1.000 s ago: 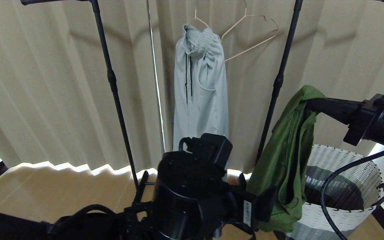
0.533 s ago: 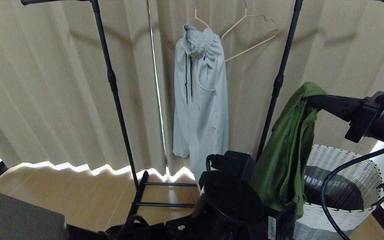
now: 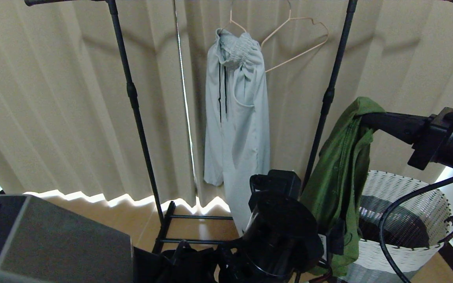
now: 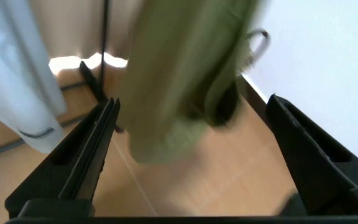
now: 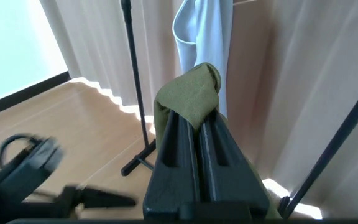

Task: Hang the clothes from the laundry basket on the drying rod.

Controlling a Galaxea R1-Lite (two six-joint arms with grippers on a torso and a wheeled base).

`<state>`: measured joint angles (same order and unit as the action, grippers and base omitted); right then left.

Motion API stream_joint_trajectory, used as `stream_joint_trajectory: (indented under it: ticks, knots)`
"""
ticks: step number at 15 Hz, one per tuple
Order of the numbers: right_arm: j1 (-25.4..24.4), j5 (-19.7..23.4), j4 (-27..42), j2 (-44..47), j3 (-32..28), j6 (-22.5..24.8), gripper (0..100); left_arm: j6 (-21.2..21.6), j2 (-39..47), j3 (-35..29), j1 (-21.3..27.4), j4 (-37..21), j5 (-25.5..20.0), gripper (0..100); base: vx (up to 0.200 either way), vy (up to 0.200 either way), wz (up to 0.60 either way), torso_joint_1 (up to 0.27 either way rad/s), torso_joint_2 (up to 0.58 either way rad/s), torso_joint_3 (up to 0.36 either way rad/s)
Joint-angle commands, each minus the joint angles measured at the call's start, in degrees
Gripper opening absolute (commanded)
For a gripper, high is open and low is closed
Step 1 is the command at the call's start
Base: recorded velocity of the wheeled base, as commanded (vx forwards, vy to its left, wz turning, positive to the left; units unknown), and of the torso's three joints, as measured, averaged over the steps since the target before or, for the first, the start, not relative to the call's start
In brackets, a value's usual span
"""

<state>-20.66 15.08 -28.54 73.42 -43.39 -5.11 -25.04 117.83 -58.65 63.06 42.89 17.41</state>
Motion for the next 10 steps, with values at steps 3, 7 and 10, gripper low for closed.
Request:
stream_joint_trajectory:
  ticks: [3, 7, 10]
  knots:
    - [-1.22, 0.65, -0.11, 0.40, -1.17, 0.01, 0, -0.01, 2.84, -2.26, -1.54, 0.00, 0.61, 100, 0.000, 0.000, 0.00, 0.000, 0.00, 0.000]
    - [-1.22, 0.65, -0.03, 1.55, -3.28, 0.01, 0, 0.08, 3.02, -2.70, -1.27, 0.00, 0.52, 100, 0.000, 0.000, 0.00, 0.000, 0.00, 0.000]
    - [-1.49, 0.65, -0.11, 2.43, -3.81, 0.01, 0, -0.01, 3.63, -2.44, -1.36, 0.00, 0.43, 100, 0.000, 0.000, 0.00, 0.000, 0.00, 0.000]
